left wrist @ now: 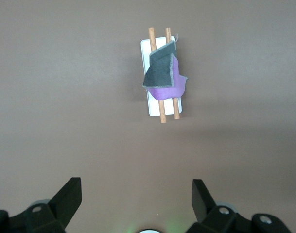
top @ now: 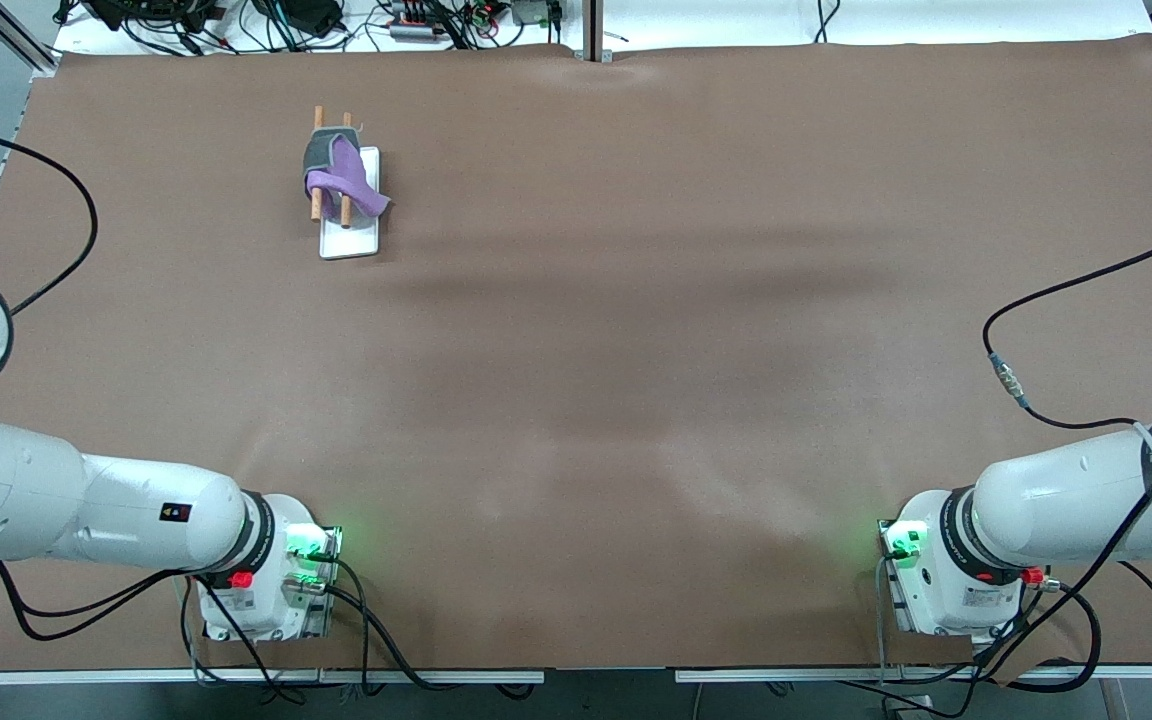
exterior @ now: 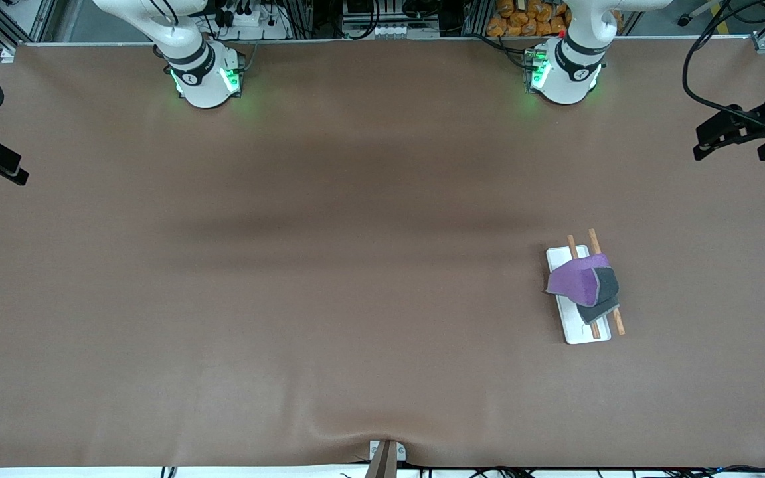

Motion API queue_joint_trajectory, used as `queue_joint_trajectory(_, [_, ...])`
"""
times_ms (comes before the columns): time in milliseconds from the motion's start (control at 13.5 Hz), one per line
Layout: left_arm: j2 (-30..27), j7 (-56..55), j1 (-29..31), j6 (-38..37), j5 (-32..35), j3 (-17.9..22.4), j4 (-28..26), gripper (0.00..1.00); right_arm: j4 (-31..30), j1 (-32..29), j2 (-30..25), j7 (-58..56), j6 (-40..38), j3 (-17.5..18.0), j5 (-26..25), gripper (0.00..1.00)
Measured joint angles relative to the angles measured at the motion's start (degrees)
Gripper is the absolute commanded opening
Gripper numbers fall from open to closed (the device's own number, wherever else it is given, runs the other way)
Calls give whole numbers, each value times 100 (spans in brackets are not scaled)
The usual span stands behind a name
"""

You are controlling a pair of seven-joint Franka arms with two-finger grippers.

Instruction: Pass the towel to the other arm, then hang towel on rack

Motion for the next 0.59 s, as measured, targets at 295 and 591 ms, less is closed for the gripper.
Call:
queue_joint_trajectory(295, [0,0,125,-7,0,-114,-2,100,0,1,0,0,-4,0,0,100])
queue_joint_trajectory(591, [0,0,167,-7,0,-118,39,100,0,1,1,0,-12,0,0,100])
